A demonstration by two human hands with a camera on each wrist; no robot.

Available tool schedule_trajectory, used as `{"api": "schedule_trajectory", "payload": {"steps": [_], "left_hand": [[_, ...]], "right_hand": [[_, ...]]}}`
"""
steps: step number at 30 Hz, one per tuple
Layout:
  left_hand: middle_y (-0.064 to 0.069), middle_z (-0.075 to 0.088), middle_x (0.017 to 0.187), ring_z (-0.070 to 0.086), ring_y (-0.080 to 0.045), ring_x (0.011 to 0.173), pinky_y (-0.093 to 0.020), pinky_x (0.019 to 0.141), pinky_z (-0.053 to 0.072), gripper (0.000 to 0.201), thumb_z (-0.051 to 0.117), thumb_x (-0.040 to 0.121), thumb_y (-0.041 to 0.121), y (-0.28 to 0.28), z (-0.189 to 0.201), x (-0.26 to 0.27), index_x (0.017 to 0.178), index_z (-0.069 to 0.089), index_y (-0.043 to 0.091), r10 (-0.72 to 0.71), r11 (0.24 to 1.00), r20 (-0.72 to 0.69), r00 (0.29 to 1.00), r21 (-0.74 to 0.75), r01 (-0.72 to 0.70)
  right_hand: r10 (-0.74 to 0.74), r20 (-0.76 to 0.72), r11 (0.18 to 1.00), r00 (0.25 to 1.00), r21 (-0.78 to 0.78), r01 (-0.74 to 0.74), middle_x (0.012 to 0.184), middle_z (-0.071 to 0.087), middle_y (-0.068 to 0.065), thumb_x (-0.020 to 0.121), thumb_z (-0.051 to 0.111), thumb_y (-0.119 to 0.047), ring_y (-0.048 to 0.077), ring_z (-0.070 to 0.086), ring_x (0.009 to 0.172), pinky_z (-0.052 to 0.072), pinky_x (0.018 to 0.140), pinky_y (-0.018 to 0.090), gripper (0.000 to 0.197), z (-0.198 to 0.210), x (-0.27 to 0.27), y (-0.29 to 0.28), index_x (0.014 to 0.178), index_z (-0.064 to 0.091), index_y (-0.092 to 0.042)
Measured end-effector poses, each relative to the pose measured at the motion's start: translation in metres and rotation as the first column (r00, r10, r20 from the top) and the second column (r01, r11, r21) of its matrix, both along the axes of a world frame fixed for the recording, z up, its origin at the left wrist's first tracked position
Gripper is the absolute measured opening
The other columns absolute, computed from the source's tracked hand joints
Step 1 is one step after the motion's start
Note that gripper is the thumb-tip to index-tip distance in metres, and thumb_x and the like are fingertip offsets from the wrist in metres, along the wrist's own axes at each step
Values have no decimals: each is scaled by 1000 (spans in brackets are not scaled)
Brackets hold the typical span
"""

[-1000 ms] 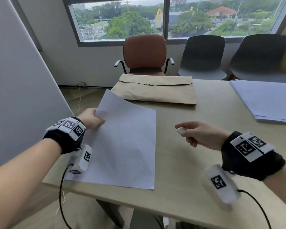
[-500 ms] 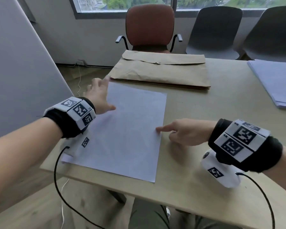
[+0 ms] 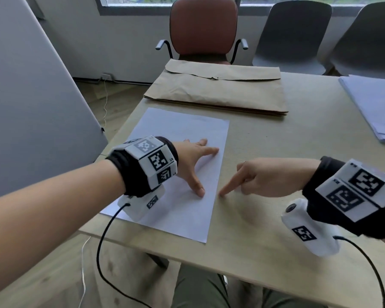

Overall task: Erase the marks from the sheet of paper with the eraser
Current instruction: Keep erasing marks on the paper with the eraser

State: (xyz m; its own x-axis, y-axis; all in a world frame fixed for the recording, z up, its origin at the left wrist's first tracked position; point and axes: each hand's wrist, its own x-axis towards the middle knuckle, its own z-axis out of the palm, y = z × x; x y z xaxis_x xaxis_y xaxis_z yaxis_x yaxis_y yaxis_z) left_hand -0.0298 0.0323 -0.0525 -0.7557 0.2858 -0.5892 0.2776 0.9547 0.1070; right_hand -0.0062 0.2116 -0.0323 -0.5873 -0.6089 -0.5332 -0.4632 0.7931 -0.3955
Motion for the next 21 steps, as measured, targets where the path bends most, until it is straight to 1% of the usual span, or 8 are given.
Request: {"api": "schedule_trajectory", "payload": {"steps": [2,4,7,11,13,16,19,21], "left_hand": [[5,-12,158,-2,-31,146,-50,117,13,117,78,64,51,1,0,0,149,-2,38,6,1000,-7,1000,12,-6],[5,-11,158,-1,-30,146,-49,117,13,116,79,64,49,1,0,1,149,0,38,15,999,-13,1000,28,-14],[5,-12,158,-2,-30,146,-47,118,11,116,79,65,48,1,0,3,149,-1,37,14,1000,-24,1000,25,-14],[5,-12,158,-4,-30,146,-48,118,11,116,79,66,47,2,0,4,149,-2,38,23,999,-24,999,28,-22],[5,-13,158,-6,-31,146,-48,118,10,117,79,65,47,0,-1,4,149,-2,37,28,999,-18,999,41,-27],[5,-13,158,-7,-30,146,-48,118,10,116,79,66,46,1,-2,4,149,-2,37,26,999,-18,1000,39,-25],[6,-13,158,-7,-30,146,-47,118,11,116,79,66,46,1,-2,4,149,-2,37,27,999,-23,999,44,-26],[6,-13,158,-7,-30,146,-47,118,10,116,79,66,46,0,-2,5,149,-1,38,36,998,-21,999,59,-35]], "right_hand": [[-93,-32,992,995,-85,90,77,54,-8,92,37,-11,7,51,69,42,69,14,50,1,-7,2,132,46,-39],[-114,-68,991,991,-77,109,67,46,-3,91,34,-10,11,44,61,37,60,18,58,-1,-10,0,140,32,-42],[8,-86,998,996,62,-2,71,36,-11,92,29,-8,11,43,74,36,73,20,62,-4,-7,-3,140,28,-47],[34,-117,998,993,55,-27,68,30,-20,94,31,-10,-4,38,64,32,64,6,52,8,-9,-2,131,47,-43],[31,-163,998,986,53,-23,66,26,-20,95,30,-11,0,37,62,33,64,7,54,8,-10,-6,139,34,-40],[132,-161,978,978,180,-102,103,53,-9,94,28,-11,20,47,102,35,93,25,59,6,-5,-12,144,21,-42],[170,-98,955,981,262,-140,120,51,-12,93,27,-11,16,40,125,28,95,22,57,15,-3,-9,138,34,-45],[190,-156,954,969,262,-145,135,47,-3,95,27,-13,18,39,128,28,95,24,56,17,-4,-8,143,26,-41]]}}
